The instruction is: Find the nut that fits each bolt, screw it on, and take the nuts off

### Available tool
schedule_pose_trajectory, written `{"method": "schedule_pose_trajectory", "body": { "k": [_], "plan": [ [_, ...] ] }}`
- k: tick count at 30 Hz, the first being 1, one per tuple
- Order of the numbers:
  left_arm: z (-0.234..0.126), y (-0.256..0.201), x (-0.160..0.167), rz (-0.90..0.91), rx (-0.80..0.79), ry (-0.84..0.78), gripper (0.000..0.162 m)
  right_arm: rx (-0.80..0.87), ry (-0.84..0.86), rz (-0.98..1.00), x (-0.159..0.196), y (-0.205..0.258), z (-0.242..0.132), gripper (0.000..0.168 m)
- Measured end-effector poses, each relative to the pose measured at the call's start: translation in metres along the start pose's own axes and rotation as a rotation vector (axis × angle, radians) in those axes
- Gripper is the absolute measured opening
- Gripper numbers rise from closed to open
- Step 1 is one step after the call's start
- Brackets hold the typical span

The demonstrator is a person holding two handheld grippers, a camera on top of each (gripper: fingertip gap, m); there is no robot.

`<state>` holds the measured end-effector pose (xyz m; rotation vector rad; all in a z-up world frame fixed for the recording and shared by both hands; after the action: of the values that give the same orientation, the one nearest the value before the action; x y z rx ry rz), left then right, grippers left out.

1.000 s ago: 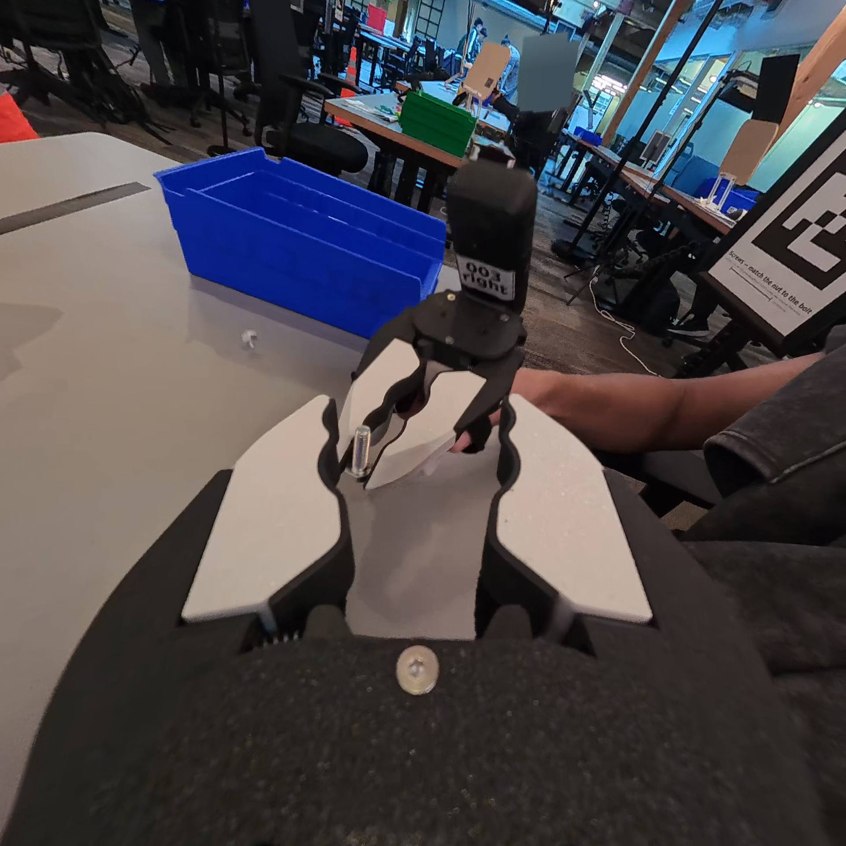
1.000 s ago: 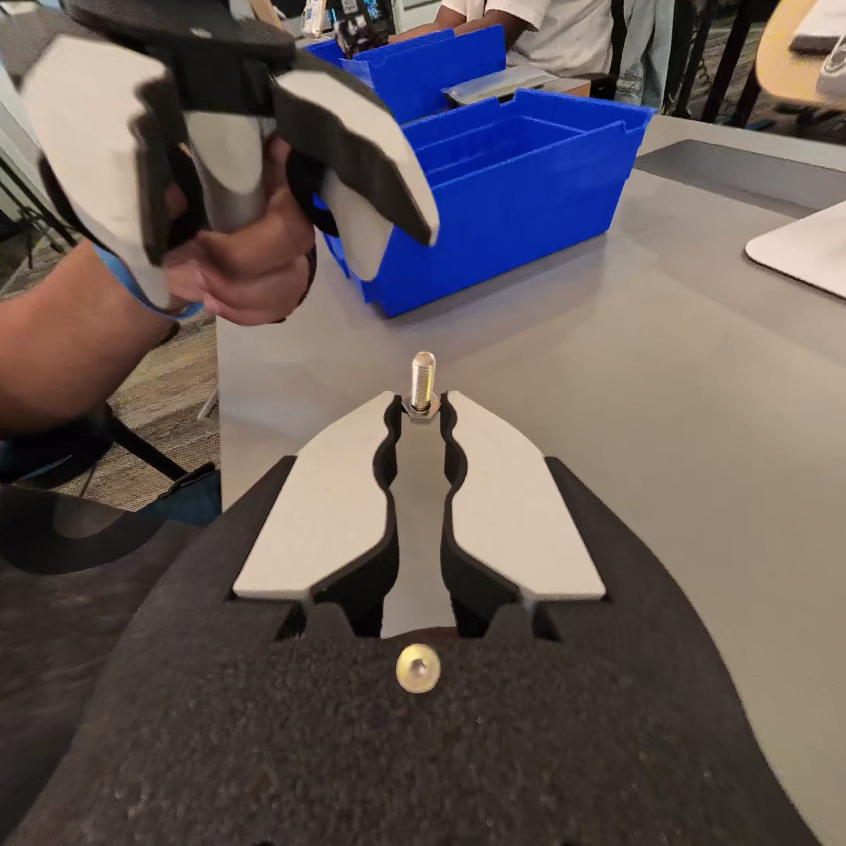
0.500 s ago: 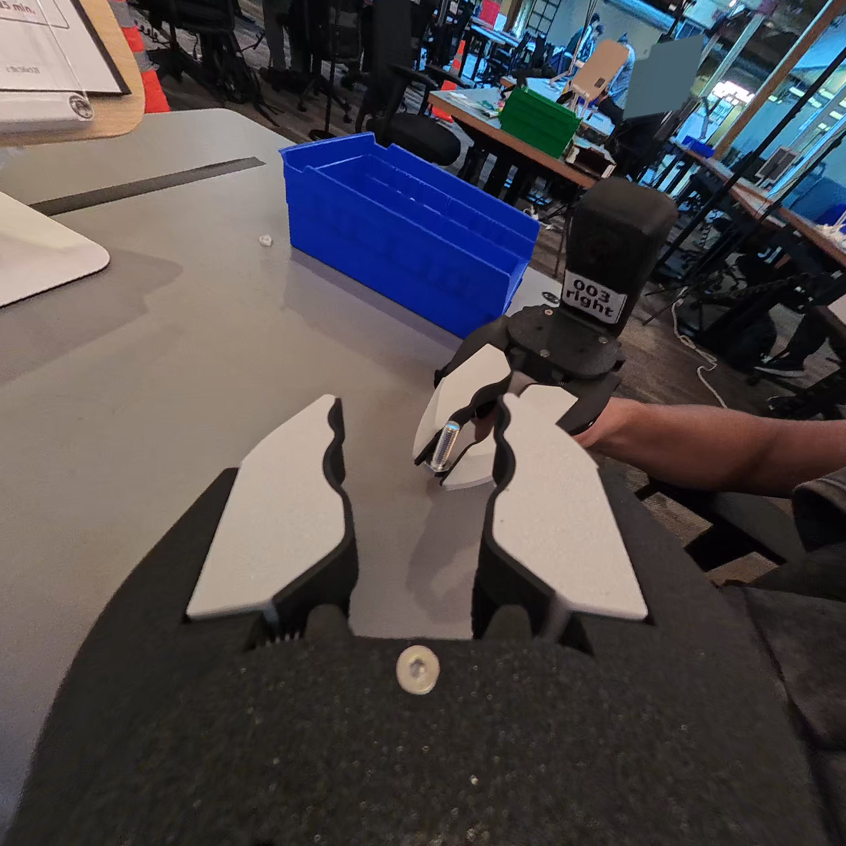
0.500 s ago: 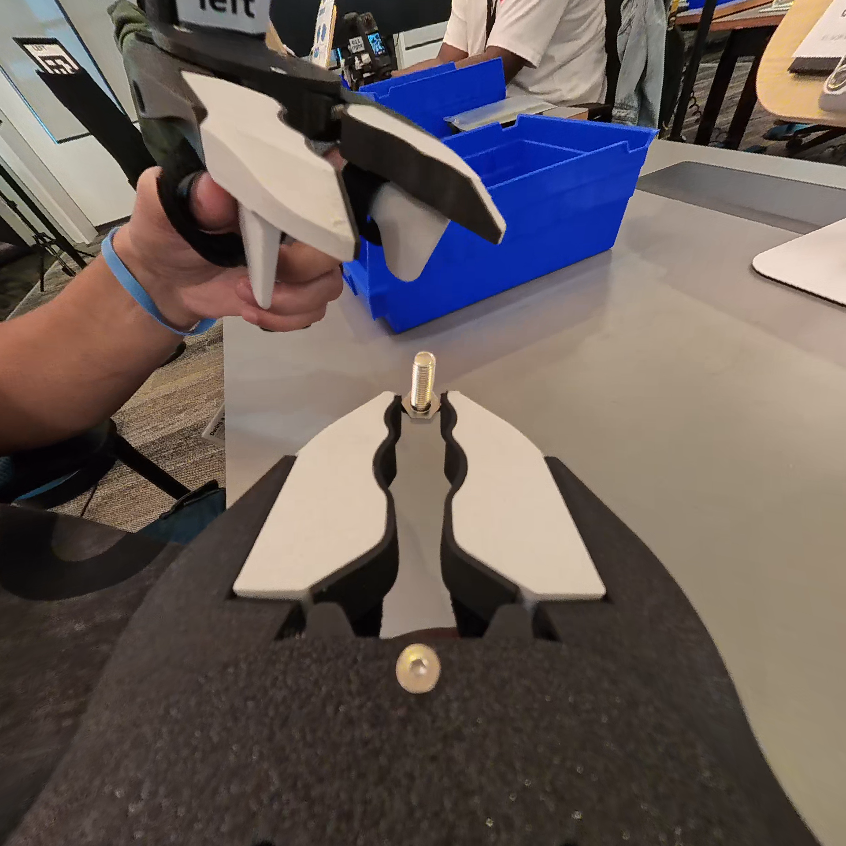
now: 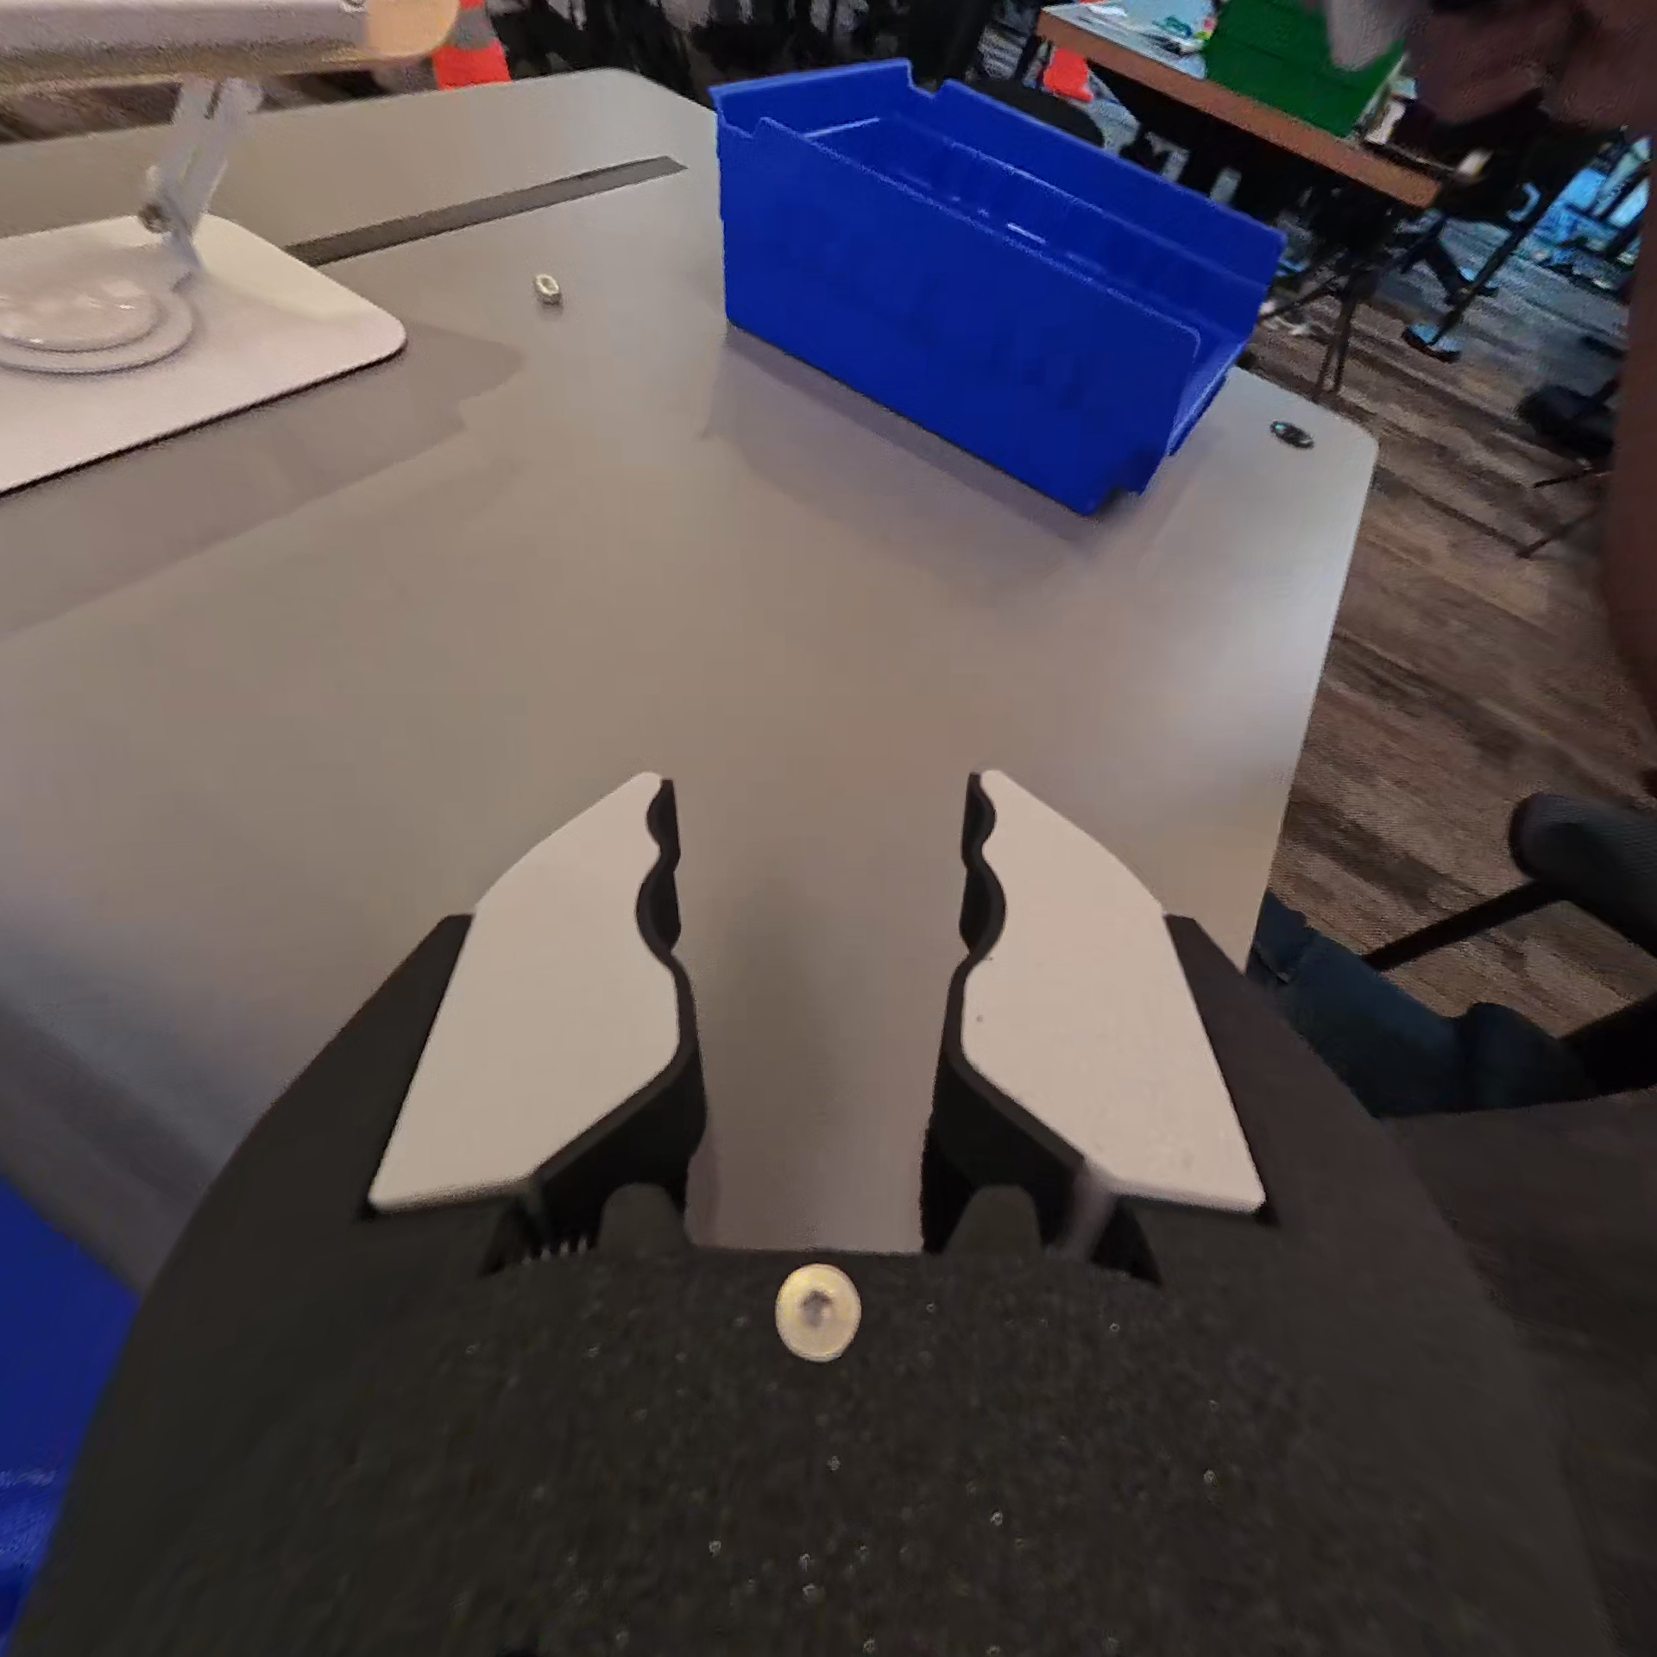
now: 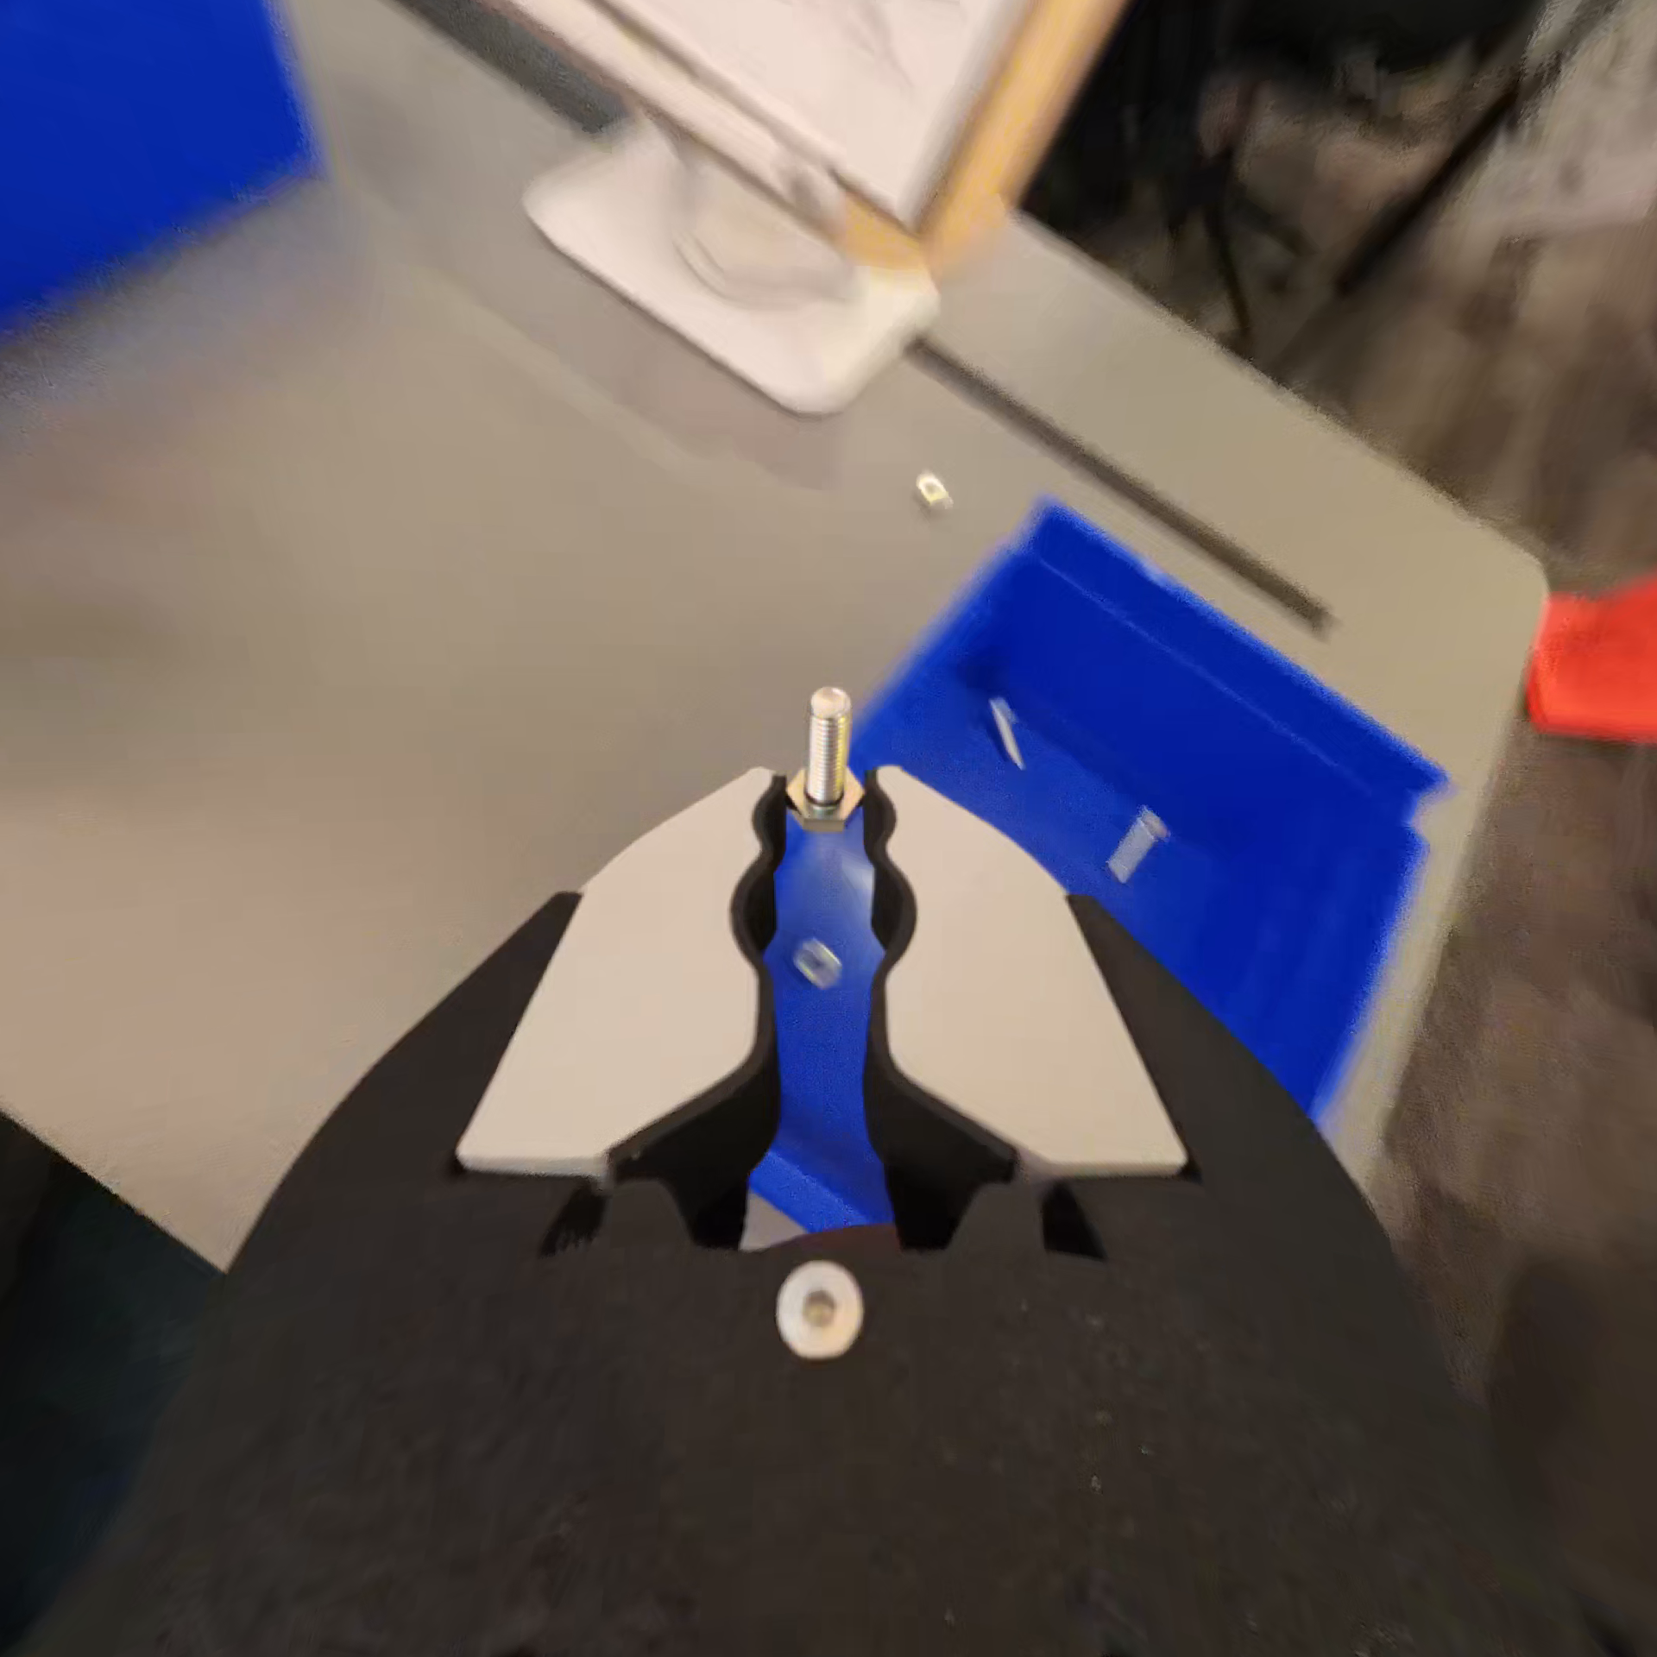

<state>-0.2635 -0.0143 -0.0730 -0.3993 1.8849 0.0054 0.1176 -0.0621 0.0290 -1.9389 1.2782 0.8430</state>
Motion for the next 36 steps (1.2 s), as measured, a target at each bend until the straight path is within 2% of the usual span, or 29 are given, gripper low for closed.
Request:
{"method": "schedule_pose_trajectory", "body": {
  "k": [3, 5, 7, 10, 12, 15, 20, 24, 26, 29, 33, 34, 36],
  "plan": [
    [-0.002, -0.004, 0.009, 0.027, -0.035, -0.035, 0.060, 0.056, 0.240, 0.079, 0.037, -0.064, 0.027, 0.016],
    [-0.002, -0.006, 0.009, 0.039, -0.055, -0.065, 0.060, 0.040, 0.373, 0.138, 0.062, -0.087, 0.049, 0.016],
    [-0.002, -0.007, 0.007, 0.029, -0.069, -0.100, 0.060, 0.012, 0.527, 0.167, 0.087, -0.096, 0.067, 0.017],
    [0.000, -0.011, 0.007, 0.019, -0.052, -0.098, 0.061, -0.107, 0.718, 0.177, 0.114, -0.084, 0.090, 0.017],
    [0.001, -0.013, 0.009, 0.039, -0.051, -0.081, 0.061, -0.158, 0.785, 0.173, 0.124, -0.075, 0.102, 0.017],
    [0.003, -0.014, 0.013, 0.077, -0.073, -0.058, 0.061, -0.124, 0.863, 0.157, 0.134, -0.076, 0.116, 0.016],
    [0.007, -0.022, 0.016, 0.104, -0.055, -0.034, 0.061, -0.115, 0.854, 0.192, 0.139, -0.077, 0.125, 0.017],
    [0.009, -0.025, 0.017, 0.130, -0.060, -0.028, 0.062, -0.118, 0.765, 0.228, 0.134, -0.082, 0.124, 0.027],
    [0.009, -0.026, 0.016, 0.106, -0.040, -0.034, 0.062, -0.103, 0.697, 0.236, 0.119, -0.088, 0.113, 0.034],
    [0.008, -0.025, 0.014, 0.099, -0.045, -0.043, 0.062, -0.082, 0.397, 0.234, 0.055, -0.085, 0.081, 0.038],
    [0.005, -0.017, 0.010, 0.118, -0.109, -0.065, 0.062, -0.178, -0.154, 0.199, -0.052, -0.032, 0.026, 0.034],
    [0.005, -0.016, 0.009, 0.109, -0.112, -0.070, 0.062, -0.204, -0.210, 0.186, -0.066, -0.015, 0.024, 0.030],
    [0.006, -0.016, 0.009, 0.085, -0.097, -0.076, 0.062, -0.211, -0.208, 0.156, -0.076, 0.014, 0.045, 0.034]
  ]
}}
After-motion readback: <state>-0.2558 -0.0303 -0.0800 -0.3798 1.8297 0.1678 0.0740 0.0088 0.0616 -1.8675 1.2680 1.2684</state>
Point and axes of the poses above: each gripper's, where its closed fingertips meet, z out along the fingers, x out of its underside, y = z × x across the jaws, the point moved 5 cm from there along -z, back along the fingers, and after that the axes turned 4 degrees about -y, right-handed, at the moved point
